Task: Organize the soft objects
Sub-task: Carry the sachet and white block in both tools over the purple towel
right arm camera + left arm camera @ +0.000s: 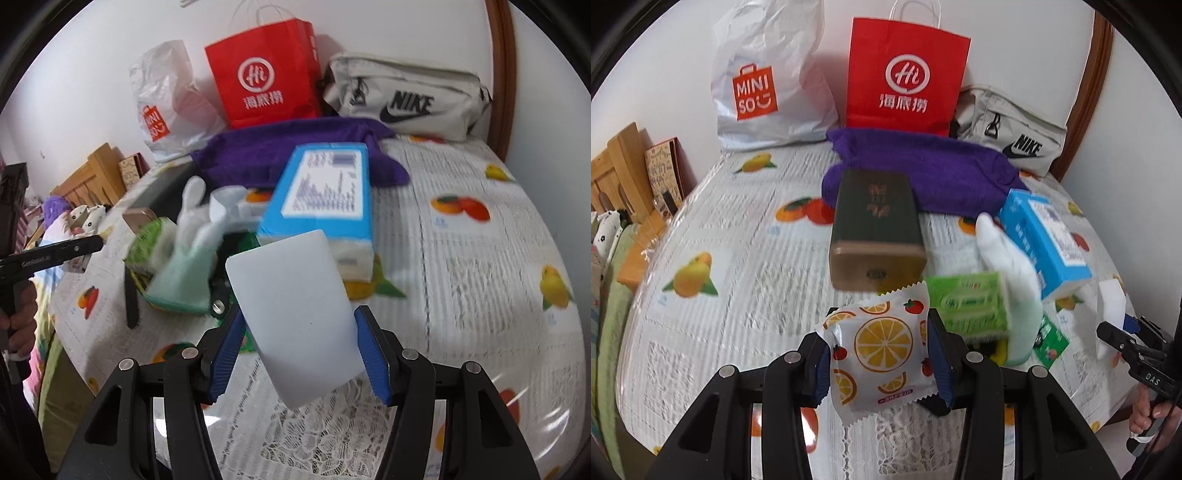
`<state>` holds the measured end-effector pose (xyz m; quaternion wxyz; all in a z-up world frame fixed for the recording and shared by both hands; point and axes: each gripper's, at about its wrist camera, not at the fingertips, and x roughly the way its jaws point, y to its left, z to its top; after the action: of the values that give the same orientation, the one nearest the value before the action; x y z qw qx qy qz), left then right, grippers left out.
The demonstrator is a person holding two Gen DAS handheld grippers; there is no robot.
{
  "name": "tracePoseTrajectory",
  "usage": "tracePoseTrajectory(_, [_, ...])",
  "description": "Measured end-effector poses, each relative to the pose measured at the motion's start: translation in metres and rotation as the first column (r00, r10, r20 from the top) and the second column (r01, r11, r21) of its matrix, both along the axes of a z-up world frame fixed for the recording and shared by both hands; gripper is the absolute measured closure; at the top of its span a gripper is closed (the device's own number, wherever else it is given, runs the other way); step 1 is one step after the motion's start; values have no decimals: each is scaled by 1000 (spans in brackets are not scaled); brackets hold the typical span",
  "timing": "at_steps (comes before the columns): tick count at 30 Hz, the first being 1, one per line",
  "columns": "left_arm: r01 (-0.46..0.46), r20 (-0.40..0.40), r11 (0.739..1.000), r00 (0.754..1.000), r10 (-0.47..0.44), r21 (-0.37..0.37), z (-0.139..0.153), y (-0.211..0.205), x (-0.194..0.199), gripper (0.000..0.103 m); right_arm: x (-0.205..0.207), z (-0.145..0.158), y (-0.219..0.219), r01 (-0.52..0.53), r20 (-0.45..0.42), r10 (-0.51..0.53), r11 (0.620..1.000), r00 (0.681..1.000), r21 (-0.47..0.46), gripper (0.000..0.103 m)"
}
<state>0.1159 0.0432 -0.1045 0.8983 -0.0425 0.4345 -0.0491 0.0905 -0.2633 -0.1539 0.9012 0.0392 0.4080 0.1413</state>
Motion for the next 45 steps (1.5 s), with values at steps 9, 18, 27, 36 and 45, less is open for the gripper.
tracePoseTrajectory(9, [1, 28, 1000, 1000, -2, 25, 25, -4, 28, 61, 20, 54, 11, -48, 89, 47, 999, 995, 10, 43])
tracePoseTrajectory(18, [-5, 35, 1000, 999, 4, 22, 38, -1, 75, 60, 98, 83, 23, -17, 99, 15, 1000, 995, 14, 43])
tracePoseTrajectory(27, [-11, 7, 999, 1000, 11, 41, 29, -2, 150, 60, 174, 85, 27, -12, 117, 12, 1000, 993, 1, 43])
tracePoseTrajectory(36, [-6, -31, 999, 1000, 7, 33, 14, -6, 217, 60, 245, 54, 22, 1, 41, 0, 1000, 999, -30, 43])
tracePoseTrajectory(45, [-23, -75, 1000, 997, 24, 14, -12, -11, 274, 59, 291, 17, 19, -20, -72, 16, 998, 997, -53, 43])
